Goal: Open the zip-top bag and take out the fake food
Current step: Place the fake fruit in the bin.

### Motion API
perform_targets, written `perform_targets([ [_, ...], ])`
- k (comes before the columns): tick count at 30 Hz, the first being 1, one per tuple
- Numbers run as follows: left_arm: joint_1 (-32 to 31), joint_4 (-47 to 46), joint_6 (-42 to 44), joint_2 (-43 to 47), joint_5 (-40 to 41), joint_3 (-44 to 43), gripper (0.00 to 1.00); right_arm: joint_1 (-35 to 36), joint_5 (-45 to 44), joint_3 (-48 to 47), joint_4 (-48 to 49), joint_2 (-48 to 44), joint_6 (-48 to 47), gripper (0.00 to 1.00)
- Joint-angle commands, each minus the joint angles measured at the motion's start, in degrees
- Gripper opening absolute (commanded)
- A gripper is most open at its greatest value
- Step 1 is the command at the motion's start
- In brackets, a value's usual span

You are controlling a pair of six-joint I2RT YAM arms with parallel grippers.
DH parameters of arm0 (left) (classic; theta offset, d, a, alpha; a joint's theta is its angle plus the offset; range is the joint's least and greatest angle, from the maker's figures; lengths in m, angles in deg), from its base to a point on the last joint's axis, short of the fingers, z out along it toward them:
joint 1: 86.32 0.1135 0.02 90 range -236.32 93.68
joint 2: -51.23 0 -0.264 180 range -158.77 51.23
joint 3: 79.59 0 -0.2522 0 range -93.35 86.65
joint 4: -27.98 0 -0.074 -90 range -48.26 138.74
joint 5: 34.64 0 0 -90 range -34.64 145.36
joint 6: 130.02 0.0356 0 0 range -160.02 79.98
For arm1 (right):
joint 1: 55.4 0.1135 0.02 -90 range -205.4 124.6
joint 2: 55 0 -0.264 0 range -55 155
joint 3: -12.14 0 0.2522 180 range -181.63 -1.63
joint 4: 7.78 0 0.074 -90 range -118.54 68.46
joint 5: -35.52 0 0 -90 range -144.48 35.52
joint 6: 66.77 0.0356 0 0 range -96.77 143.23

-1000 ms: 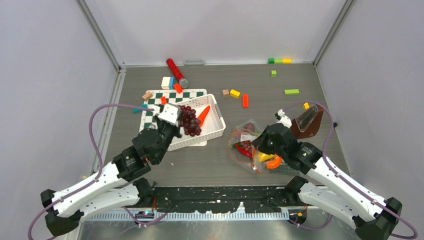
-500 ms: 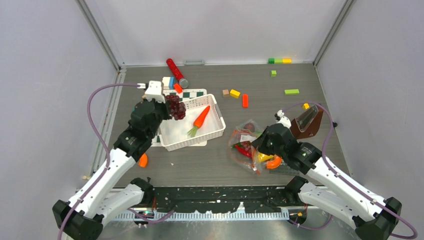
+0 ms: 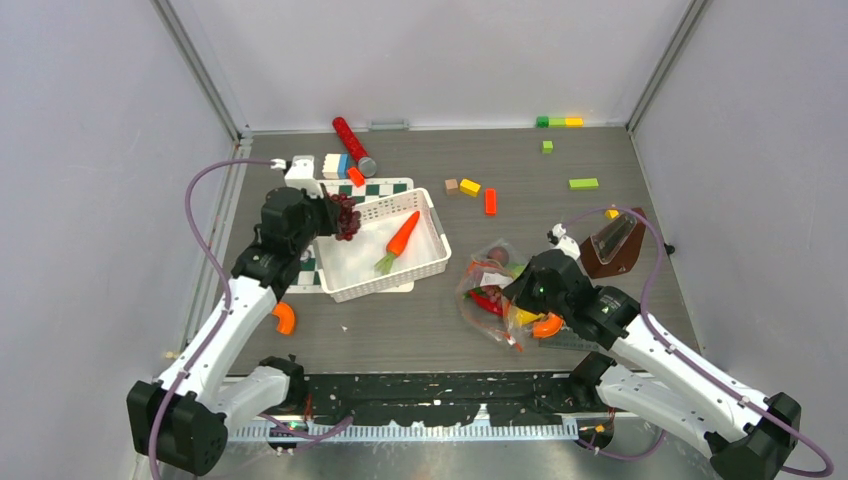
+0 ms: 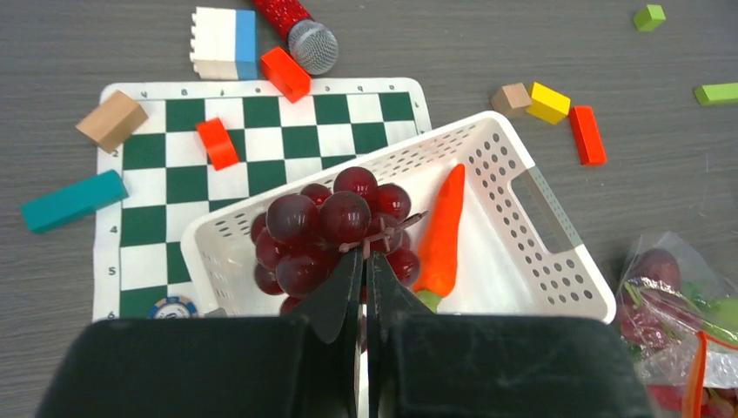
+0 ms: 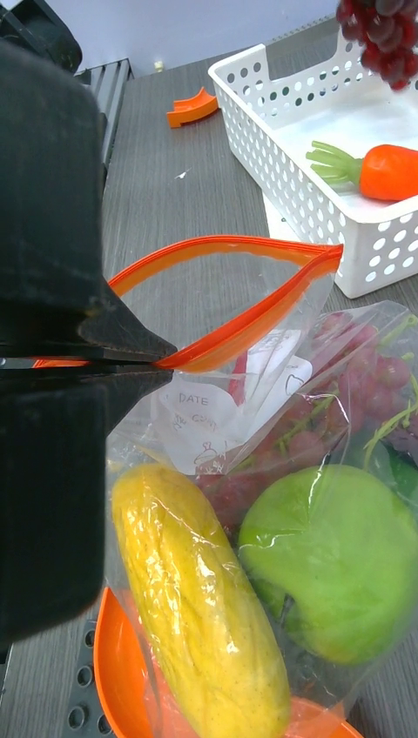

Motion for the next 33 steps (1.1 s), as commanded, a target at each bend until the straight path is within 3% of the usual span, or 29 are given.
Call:
perform_targets([
  [1,0.18,-0.55,-2.13,0.60,-3.42,0.77,0.00,-0.12,0.01,0.17,1.31,0.47,0.71,0.00],
  [9,0.18,2.70,-4.11,1.04,-0.92,4.17,0.00,-0.12,0.41,0.44,2.15,1.10,0.93,0.00],
  [16,0.18,4.99,-5.23,-0.03,-6.04,6.00,0.02,-0.13,0.85,0.58,2.50,1.51,1.15,0.00],
  [24,0.18,6.08,-4.94,0.37,-4.30,5.04,0.64,-0.12,1.05,0.42,2.41,1.50,1.27,0.00],
  [33,-0.46,11.88,-3.29,-3.43,-7.29,-1.50,0.90,-0.12,0.71,0.12,2.27,1.42,0.82,0.00],
])
